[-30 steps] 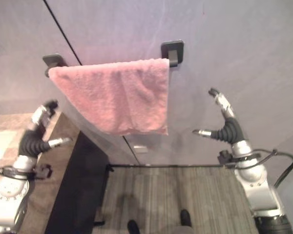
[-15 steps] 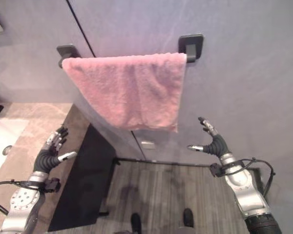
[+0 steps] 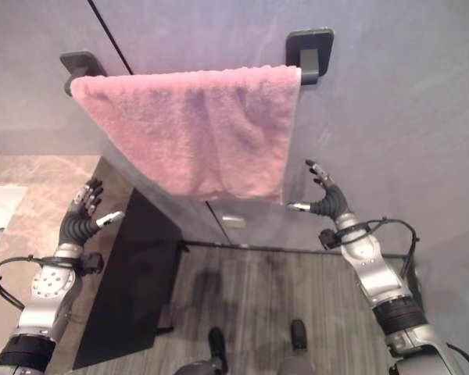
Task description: Put brush and paste in cup on sink, flatten towel.
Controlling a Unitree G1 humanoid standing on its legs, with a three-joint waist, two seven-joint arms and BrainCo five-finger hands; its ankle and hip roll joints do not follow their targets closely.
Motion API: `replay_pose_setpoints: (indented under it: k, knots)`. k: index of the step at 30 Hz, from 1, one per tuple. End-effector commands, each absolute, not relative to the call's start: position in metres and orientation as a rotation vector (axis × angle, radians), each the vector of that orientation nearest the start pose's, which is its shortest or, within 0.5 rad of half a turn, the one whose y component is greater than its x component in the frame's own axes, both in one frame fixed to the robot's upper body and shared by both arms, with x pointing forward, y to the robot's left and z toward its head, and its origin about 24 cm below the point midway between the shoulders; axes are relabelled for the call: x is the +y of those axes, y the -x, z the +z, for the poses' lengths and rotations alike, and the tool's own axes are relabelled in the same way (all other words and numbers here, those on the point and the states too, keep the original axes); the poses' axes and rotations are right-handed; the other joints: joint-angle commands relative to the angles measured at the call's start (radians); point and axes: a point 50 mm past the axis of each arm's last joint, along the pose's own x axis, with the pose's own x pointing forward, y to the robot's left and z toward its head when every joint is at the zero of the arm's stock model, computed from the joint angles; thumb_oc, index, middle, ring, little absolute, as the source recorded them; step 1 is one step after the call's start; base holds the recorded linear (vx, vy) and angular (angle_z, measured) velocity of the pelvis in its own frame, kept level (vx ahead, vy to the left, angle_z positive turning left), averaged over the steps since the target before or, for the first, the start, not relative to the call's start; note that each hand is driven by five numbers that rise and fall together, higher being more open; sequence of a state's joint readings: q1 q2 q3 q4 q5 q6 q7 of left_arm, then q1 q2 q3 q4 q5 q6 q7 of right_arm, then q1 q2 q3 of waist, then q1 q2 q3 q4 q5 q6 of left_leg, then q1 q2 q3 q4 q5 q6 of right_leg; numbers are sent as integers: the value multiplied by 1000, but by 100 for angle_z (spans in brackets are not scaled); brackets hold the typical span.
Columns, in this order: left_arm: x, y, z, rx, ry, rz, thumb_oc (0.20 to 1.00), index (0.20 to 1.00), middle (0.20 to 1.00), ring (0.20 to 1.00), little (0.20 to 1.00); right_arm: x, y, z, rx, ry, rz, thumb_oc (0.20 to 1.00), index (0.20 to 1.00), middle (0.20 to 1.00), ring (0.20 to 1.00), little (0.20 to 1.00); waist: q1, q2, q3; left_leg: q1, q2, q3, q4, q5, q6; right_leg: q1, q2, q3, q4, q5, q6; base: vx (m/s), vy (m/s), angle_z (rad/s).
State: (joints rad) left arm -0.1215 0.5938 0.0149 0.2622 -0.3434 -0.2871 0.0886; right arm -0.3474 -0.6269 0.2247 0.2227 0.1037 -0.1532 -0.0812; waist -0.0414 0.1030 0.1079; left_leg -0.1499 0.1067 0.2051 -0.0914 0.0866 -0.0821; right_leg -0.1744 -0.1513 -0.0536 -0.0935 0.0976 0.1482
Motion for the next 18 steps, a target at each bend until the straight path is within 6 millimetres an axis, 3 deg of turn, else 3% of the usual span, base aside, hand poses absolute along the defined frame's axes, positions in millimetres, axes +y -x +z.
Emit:
replay_pose_setpoints:
  k: [1,9,10,18]
  knots:
    - [291,-282,116,-284,-323,191,1000,1000,1000,1000,1000,-201,-321,145,-375,515,96,1000,1000,1000,1000,1000,-7,-33,-9,-35,48,-45,4,22,-68,-44,-41,31,6,10,27,25,16,-5]
    - [274,-303,136,-337,-329,131,1000,1000,1000,1000,1000,-190,-331,153,-397,505,86,1000,1000,1000,1000,1000,-16,-33,2,-53,48,-46,4,24,-71,-66,-45,38,6,16,32,23,10,-5]
    - [271,-305,137,-340,-327,124,1000,1000,1000,1000,1000,-188,-332,154,-399,502,85,959,959,959,959,959,-16,-33,4,-56,47,-46,4,24,-71,-69,-45,38,6,16,32,16,8,-4]
    - [251,-320,149,-381,-286,73,1000,1000,1000,1000,1000,-172,-340,158,-405,476,114,937,937,937,937,937,-18,-35,16,-69,45,-47,4,26,-71,-81,-49,44,6,18,35,0,0,0]
